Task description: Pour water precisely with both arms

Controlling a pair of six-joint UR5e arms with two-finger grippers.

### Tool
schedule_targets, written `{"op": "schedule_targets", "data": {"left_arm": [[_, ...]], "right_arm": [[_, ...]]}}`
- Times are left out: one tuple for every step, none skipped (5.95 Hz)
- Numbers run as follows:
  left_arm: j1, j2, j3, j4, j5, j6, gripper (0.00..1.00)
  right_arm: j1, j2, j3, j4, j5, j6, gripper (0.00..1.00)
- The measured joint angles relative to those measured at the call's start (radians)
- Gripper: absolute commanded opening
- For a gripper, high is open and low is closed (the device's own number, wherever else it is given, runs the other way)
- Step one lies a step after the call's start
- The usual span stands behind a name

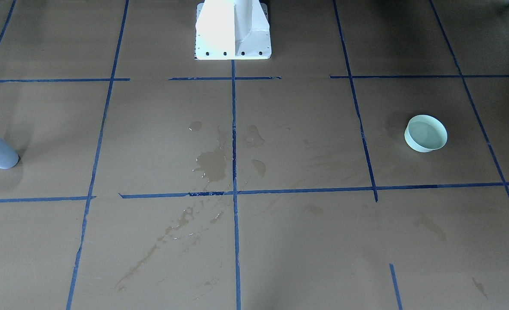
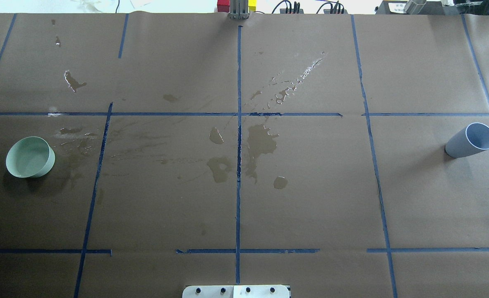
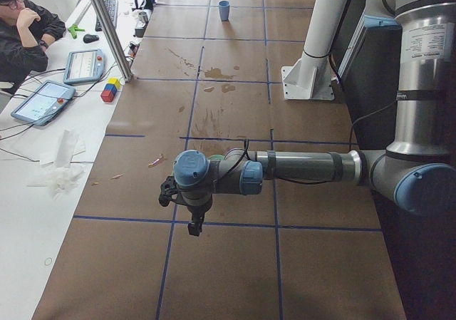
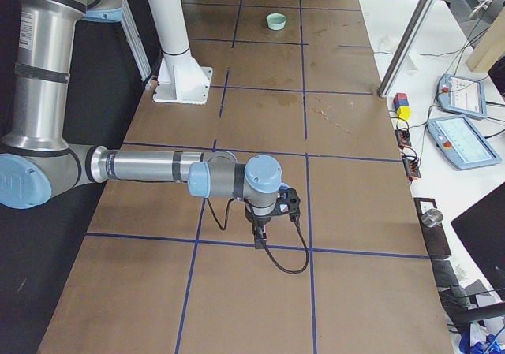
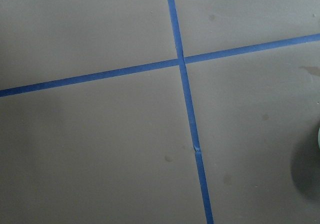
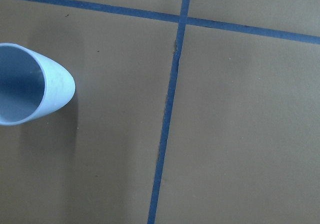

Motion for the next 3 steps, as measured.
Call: {"op": "schedule_targets", "data": {"left_arm": [[0.003,0.004,-0.011,0.003,0.0,0.0,1.0],[0.01,0.011,-0.025,0.004,0.003,0.0,1.0],[0.022,0.013,-0.03,0.001,0.008,-0.003,1.0]], "right_arm": [[0.0,0.0,0.0,0.0,0.002,0.0,1.0],[0.0,0.002,0.001,0.002,0.003,0.0,1.0],[0.0,0.002,0.0,0.008,0.004,0.0,1.0]]}}
